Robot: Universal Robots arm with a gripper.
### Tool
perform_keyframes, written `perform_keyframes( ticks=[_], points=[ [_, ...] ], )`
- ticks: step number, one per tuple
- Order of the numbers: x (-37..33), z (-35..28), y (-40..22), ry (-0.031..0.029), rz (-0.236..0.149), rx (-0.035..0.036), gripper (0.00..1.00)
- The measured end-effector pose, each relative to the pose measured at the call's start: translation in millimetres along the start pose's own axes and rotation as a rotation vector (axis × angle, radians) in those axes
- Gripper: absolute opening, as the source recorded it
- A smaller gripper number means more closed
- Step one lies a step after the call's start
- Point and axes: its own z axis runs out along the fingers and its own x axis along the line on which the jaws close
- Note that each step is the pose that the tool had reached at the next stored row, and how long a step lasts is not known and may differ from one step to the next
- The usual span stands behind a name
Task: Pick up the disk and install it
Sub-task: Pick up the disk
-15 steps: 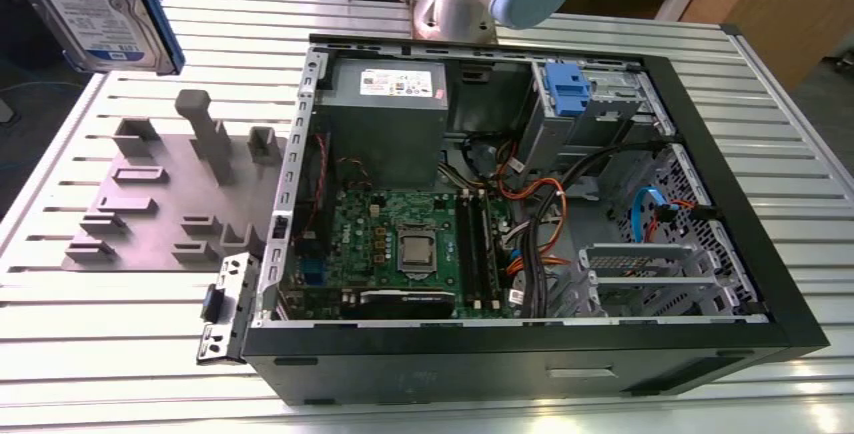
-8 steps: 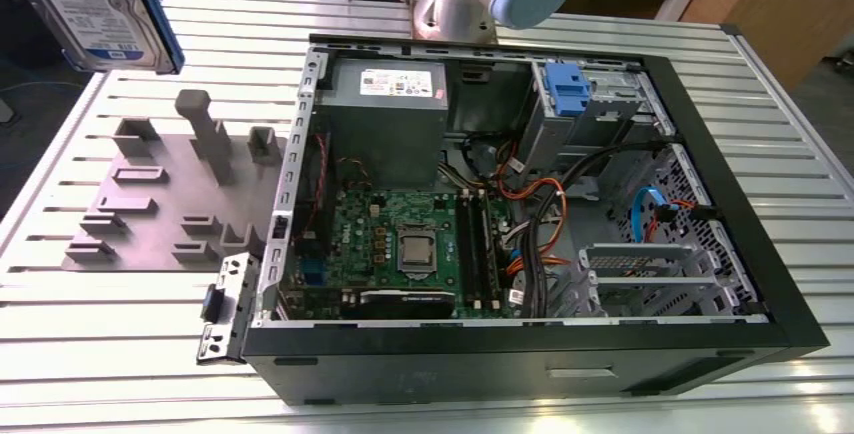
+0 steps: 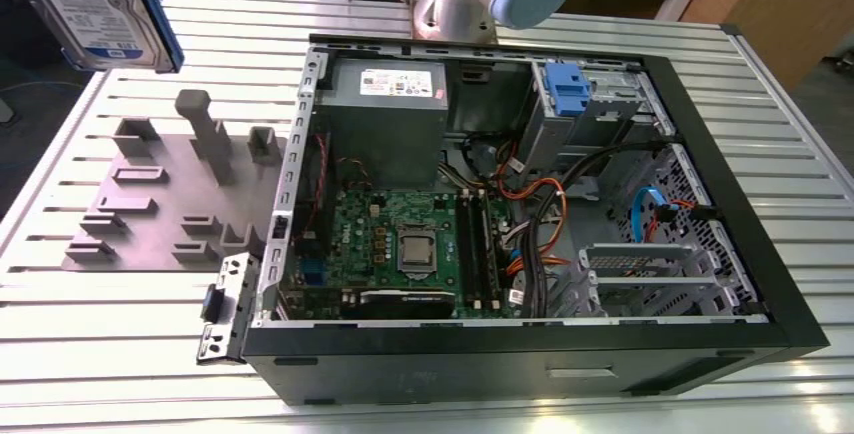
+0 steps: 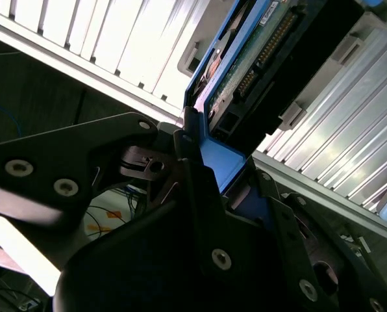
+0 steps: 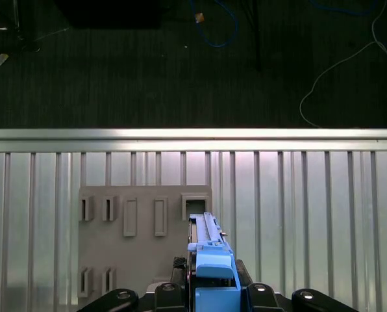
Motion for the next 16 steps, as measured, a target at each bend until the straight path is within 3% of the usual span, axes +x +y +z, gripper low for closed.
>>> perform_keyframes(
  ticks=[16],
  points=[
    [-0.2, -4.0, 0.2, 0.0000, 0.000, 0.0000, 0.36]
  ],
)
